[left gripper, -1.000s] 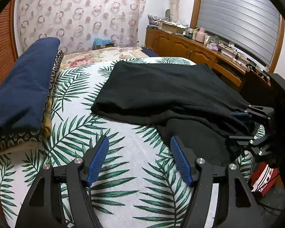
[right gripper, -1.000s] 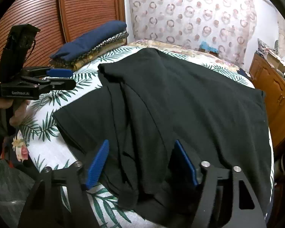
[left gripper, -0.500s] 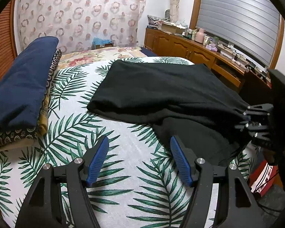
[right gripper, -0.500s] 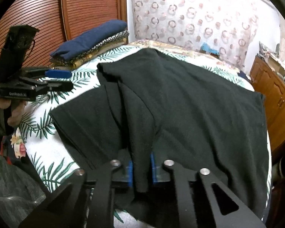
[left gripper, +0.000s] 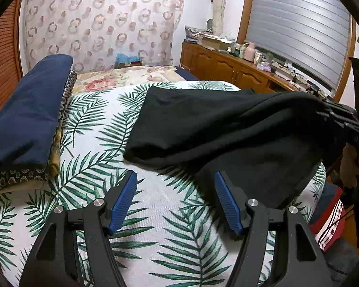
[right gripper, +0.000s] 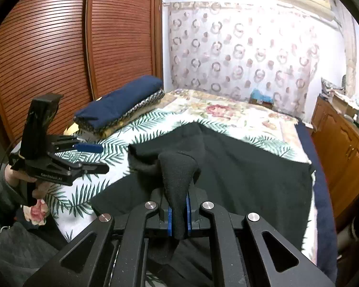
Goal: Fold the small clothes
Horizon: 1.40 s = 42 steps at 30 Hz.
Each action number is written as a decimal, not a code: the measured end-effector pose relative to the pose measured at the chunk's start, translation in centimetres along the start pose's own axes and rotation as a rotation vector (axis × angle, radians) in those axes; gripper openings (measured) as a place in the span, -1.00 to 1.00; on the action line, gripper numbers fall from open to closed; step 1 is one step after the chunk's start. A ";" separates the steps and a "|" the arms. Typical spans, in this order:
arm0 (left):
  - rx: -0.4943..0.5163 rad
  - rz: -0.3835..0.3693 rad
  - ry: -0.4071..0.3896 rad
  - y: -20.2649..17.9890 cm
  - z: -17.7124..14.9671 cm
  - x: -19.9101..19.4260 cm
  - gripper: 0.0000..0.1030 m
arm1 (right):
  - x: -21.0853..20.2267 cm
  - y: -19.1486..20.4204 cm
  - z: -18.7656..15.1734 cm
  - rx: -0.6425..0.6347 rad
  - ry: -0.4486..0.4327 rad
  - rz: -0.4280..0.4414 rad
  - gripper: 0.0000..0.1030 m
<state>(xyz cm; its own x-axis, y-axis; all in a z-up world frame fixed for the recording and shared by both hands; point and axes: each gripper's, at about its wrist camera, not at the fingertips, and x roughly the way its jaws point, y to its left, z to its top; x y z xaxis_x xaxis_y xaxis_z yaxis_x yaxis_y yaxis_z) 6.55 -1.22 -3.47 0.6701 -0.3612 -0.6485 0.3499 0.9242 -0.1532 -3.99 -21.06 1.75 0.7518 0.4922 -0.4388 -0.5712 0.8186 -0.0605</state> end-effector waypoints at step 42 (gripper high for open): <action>0.034 -0.039 -0.042 -3.3 1.2 -0.3 0.35 | -6.0 -5.4 -5.5 0.195 0.191 -0.283 -0.45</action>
<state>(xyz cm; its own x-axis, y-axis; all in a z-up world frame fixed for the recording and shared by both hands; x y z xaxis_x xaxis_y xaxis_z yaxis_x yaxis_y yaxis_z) 5.99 -4.34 -1.83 0.6820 -0.4027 -0.6105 0.3978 0.9047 -0.1523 -7.25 -30.03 -0.24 0.7850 0.1898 -0.5897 -0.2627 0.9641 -0.0394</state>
